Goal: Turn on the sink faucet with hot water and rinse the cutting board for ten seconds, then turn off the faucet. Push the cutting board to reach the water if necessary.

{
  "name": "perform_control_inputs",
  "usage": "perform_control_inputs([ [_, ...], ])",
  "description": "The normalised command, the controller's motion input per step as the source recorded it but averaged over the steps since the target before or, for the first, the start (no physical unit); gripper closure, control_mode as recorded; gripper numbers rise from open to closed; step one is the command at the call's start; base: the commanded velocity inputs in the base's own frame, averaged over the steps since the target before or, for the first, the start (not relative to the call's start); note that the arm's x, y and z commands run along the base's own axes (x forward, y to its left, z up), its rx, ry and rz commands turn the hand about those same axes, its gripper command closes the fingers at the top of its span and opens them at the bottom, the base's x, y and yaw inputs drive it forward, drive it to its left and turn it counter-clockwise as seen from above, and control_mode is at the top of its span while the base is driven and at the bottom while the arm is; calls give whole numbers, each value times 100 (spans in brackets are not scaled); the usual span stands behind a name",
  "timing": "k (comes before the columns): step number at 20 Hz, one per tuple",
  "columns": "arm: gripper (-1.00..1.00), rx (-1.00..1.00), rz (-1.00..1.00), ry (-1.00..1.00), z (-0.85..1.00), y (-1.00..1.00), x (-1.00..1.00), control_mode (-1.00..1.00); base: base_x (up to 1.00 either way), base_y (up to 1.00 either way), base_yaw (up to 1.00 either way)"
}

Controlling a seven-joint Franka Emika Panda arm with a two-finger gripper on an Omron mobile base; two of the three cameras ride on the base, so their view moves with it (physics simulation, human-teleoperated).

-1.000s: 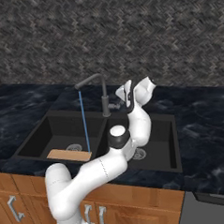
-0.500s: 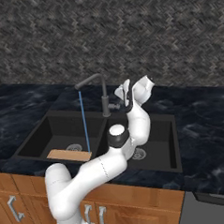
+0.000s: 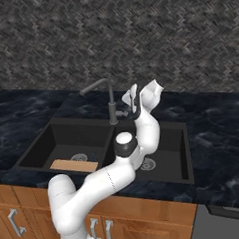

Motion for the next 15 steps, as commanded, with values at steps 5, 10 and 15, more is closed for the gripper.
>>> perform_control_inputs([
  [5, -100, -3, 0, 1, -23, 74, 0, -100, 0, 0, 0],
  [10, -100, -4, 0, 2, -28, 79, 0, -100, 0, 0, 0],
  [15, -100, -5, 0, 2, -29, 81, 0, -100, 0, 0, 0],
])
